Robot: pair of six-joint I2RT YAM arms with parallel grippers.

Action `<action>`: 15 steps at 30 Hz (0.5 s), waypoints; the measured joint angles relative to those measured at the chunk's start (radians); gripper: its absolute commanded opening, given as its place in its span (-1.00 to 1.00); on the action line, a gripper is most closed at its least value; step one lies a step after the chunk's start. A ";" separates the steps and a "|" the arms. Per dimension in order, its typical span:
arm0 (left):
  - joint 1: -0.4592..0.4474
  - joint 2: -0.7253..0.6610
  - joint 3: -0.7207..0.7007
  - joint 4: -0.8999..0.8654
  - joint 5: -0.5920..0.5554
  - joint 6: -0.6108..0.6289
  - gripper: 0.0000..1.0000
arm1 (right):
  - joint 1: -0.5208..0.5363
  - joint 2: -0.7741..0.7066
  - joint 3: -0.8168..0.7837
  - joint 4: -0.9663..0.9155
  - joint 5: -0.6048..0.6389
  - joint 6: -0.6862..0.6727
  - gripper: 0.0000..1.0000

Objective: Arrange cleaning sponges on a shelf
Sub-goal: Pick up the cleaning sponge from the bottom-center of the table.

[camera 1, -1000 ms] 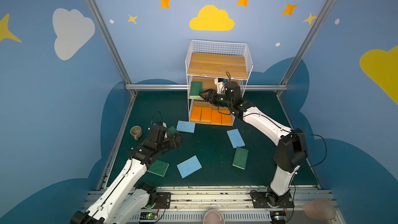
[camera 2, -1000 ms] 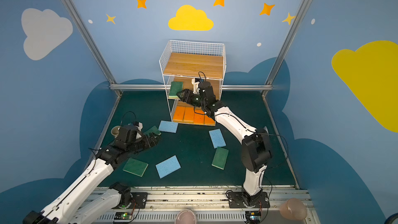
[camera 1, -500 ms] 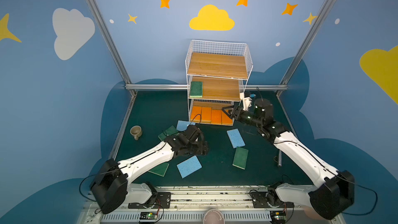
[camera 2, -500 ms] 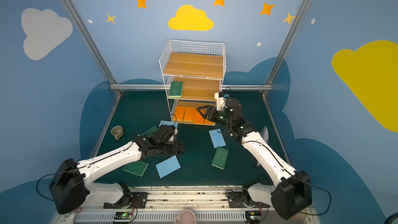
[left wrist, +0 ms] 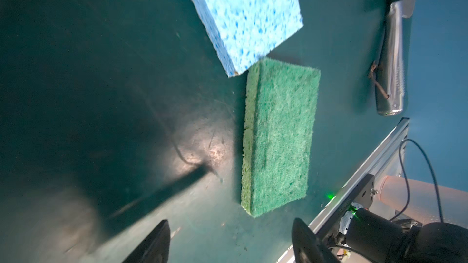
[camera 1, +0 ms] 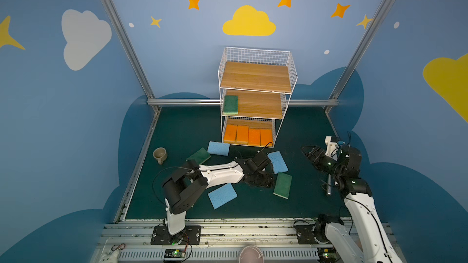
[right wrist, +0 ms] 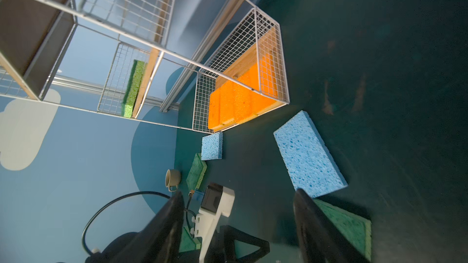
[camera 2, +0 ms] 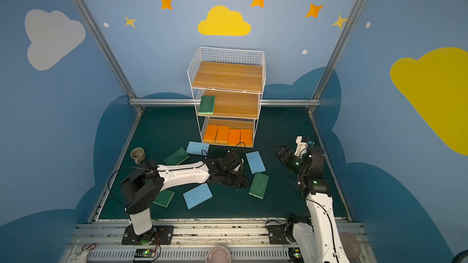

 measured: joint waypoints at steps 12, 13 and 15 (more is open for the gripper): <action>-0.043 0.090 0.025 0.110 0.047 -0.052 0.20 | -0.046 0.014 -0.032 0.000 -0.077 -0.005 0.36; -0.043 0.095 0.029 0.116 0.051 -0.055 0.15 | -0.048 0.014 -0.033 0.000 -0.079 -0.006 0.36; -0.045 0.109 0.037 0.123 0.056 -0.062 0.02 | -0.050 0.013 -0.039 0.001 -0.080 -0.008 0.36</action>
